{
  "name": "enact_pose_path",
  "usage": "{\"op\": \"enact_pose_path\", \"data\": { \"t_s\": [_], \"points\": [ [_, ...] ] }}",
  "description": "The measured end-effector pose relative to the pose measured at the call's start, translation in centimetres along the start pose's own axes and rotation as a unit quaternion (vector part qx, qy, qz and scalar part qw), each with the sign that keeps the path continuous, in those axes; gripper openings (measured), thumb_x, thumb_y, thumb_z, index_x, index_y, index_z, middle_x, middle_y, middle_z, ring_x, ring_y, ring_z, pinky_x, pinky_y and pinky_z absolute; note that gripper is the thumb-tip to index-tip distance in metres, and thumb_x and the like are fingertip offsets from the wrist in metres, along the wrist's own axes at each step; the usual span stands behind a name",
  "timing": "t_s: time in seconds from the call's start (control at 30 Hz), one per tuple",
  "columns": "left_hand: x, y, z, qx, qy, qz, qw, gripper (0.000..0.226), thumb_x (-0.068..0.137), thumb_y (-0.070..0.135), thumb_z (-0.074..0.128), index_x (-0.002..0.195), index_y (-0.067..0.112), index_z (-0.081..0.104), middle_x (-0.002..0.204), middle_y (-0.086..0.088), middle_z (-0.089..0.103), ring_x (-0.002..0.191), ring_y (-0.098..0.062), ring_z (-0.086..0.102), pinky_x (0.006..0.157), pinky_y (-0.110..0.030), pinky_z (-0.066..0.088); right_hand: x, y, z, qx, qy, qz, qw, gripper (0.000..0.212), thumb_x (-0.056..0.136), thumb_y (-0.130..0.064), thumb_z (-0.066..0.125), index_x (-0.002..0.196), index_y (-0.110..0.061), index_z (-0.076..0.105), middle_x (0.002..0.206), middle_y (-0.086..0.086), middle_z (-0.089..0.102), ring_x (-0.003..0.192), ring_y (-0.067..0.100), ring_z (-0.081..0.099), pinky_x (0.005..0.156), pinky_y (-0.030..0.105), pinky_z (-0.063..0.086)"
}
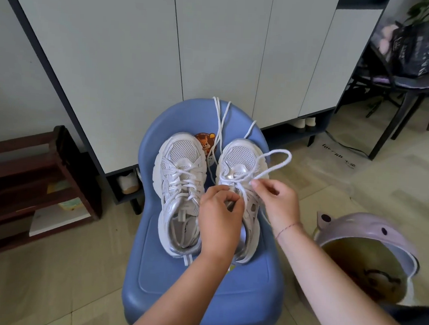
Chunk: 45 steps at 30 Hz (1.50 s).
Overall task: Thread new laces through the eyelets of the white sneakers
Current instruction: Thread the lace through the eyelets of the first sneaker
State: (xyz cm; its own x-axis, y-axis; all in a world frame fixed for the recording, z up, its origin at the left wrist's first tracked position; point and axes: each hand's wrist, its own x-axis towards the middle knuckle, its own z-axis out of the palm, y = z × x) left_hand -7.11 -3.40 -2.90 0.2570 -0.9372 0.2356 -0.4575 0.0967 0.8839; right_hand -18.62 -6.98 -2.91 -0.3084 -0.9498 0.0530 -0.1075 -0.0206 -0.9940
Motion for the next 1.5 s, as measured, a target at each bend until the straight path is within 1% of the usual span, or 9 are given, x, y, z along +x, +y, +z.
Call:
{"op": "enact_pose_path", "data": {
  "t_s": [0.2, 0.4, 0.53, 0.63, 0.83, 0.97, 1.27, 1.4, 1.5],
  "points": [
    [-0.1, 0.1, 0.0, 0.002, -0.002, 0.0, 1.0, 0.01, 0.085, 0.016, 0.066, 0.076, 0.02, 0.068, 0.105, 0.012, 0.057, 0.101, -0.007, 0.056, 0.083, -0.02, 0.048, 0.9, -0.2, 1.0, -0.094, -0.001, -0.069, 0.993, 0.009, 0.082, -0.019, 0.071, 0.082, -0.01, 0.072, 0.079, 0.0, 0.069, 0.075, 0.013, 0.063, 0.069, 0.02, 0.049],
    [-0.1, 0.4, -0.3, -0.009, -0.011, -0.019, 1.0, 0.014, 0.086, 0.017, 0.068, 0.073, 0.023, 0.065, 0.105, 0.013, 0.056, 0.101, -0.005, 0.056, 0.071, 0.001, 0.036, 4.2, -5.6, -0.3, 0.015, 0.083, -0.06, 0.995, 0.017, 0.089, -0.023, 0.062, 0.073, -0.016, 0.064, 0.062, -0.002, 0.05, 0.059, 0.01, 0.041, 0.057, 0.024, 0.039],
    [-0.1, 0.2, -0.1, 0.0, -0.006, -0.021, 1.0, 0.01, 0.086, 0.018, 0.068, 0.076, 0.02, 0.067, 0.105, 0.014, 0.055, 0.103, -0.007, 0.055, 0.07, 0.001, 0.036, 3.4, -5.5, -0.6, 0.015, 0.043, -0.048, 0.998, 0.011, 0.085, -0.027, 0.067, 0.076, -0.022, 0.068, 0.061, -0.014, 0.059, 0.054, -0.002, 0.051, 0.055, 0.013, 0.043],
    [0.0, 0.0, 0.1, 0.001, -0.003, -0.013, 1.0, 0.009, 0.085, 0.019, 0.069, 0.077, 0.02, 0.068, 0.106, 0.013, 0.056, 0.104, -0.008, 0.056, 0.076, -0.006, 0.039, 0.6, -2.1, 0.0, -0.01, -0.018, -0.011, 1.0, 0.007, 0.082, -0.029, 0.071, 0.078, -0.023, 0.069, 0.073, -0.011, 0.069, 0.065, -0.004, 0.061, 0.061, 0.009, 0.048],
    [0.0, 0.0, 0.0, 0.004, -0.009, -0.007, 1.0, 0.007, 0.085, 0.019, 0.069, 0.078, 0.019, 0.069, 0.108, 0.01, 0.058, 0.105, -0.009, 0.056, 0.085, -0.026, 0.048, 0.3, -0.4, 0.7, -0.053, -0.005, -0.045, 0.998, 0.004, 0.079, -0.022, 0.075, 0.08, -0.022, 0.071, 0.077, -0.01, 0.069, 0.072, 0.001, 0.062, 0.065, 0.009, 0.045],
    [0.1, 0.0, 0.0, -0.002, -0.007, -0.006, 1.0, 0.007, 0.085, 0.019, 0.069, 0.078, 0.019, 0.069, 0.106, 0.012, 0.056, 0.104, -0.009, 0.056, 0.082, -0.019, 0.046, 1.8, -1.8, 0.5, -0.066, 0.002, -0.066, 0.996, 0.008, 0.087, -0.022, 0.066, 0.082, -0.017, 0.068, 0.08, -0.004, 0.066, 0.073, 0.006, 0.058, 0.065, 0.015, 0.044],
    [0.1, -0.1, -0.2, 0.003, -0.012, -0.014, 1.0, 0.007, 0.086, 0.017, 0.068, 0.079, 0.018, 0.068, 0.109, 0.01, 0.056, 0.101, -0.007, 0.056, 0.072, -0.001, 0.037, 7.5, -10.3, -2.8, 0.112, 0.154, -0.119, 0.974, 0.026, 0.09, -0.018, 0.058, 0.065, -0.024, 0.06, 0.06, -0.004, 0.046, 0.058, 0.009, 0.038, 0.057, 0.02, 0.035],
    [-0.1, 0.0, 0.0, -0.007, -0.004, -0.014, 1.0, 0.007, 0.085, 0.017, 0.069, 0.078, 0.019, 0.067, 0.107, 0.011, 0.056, 0.1, -0.006, 0.057, 0.074, -0.003, 0.038, 5.6, -10.0, -2.4, 0.027, 0.074, -0.091, 0.993, 0.019, 0.089, -0.021, 0.062, 0.074, -0.009, 0.065, 0.057, -0.005, 0.047, 0.055, 0.007, 0.039, 0.057, 0.019, 0.037],
    [-0.1, -0.1, 0.0, -0.022, -0.004, -0.011, 1.0, 0.007, 0.084, 0.02, 0.071, 0.079, 0.02, 0.066, 0.107, 0.011, 0.057, 0.1, -0.005, 0.057, 0.076, -0.003, 0.04, 2.5, -7.5, -2.0, -0.049, -0.033, -0.046, 0.997, 0.015, 0.088, -0.024, 0.064, 0.078, -0.014, 0.068, 0.049, -0.017, 0.053, 0.048, -0.004, 0.044, 0.054, 0.012, 0.041]
  ]
}}
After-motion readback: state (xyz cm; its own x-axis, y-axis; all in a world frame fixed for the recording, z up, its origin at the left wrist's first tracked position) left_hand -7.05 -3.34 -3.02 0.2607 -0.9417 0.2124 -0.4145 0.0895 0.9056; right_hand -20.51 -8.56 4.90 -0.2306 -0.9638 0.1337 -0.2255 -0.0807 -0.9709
